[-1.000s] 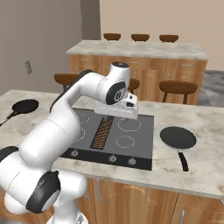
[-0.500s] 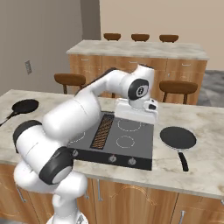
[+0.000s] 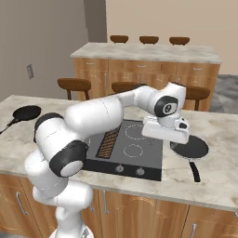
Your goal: Place both pans onto different burners. Then place the lemon and the shrimp on different pans.
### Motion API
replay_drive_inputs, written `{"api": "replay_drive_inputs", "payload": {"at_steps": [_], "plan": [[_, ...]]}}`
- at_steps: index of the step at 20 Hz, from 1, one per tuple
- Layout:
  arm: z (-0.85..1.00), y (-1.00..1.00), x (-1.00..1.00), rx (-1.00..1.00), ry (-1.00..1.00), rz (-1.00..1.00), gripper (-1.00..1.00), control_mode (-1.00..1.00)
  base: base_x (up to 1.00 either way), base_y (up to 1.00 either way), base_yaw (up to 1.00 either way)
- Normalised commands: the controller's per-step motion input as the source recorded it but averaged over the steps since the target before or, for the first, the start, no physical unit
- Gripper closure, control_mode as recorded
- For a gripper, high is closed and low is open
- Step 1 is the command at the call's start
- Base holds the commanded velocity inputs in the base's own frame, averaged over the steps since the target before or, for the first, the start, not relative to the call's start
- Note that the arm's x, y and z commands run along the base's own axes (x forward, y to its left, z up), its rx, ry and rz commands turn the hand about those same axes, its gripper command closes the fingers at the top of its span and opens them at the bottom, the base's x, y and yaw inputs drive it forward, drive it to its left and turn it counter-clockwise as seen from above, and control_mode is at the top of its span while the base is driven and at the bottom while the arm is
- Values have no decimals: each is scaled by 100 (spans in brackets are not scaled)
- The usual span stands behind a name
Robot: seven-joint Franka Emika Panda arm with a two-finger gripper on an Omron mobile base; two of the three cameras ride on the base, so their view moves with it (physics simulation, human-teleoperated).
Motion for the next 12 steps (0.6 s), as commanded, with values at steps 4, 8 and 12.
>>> {"api": "replay_drive_inputs", "payload": {"at_steps": [4, 8, 12], "plan": [[-43, -56, 0, -8, -1, 0, -100, -100, 0, 0, 0], [-43, -58, 0, -6, 0, 0, -100, -100, 0, 0, 0], [-35, -53, 7, -3, 0, 0, -100, -100, 0, 0, 0]]}}
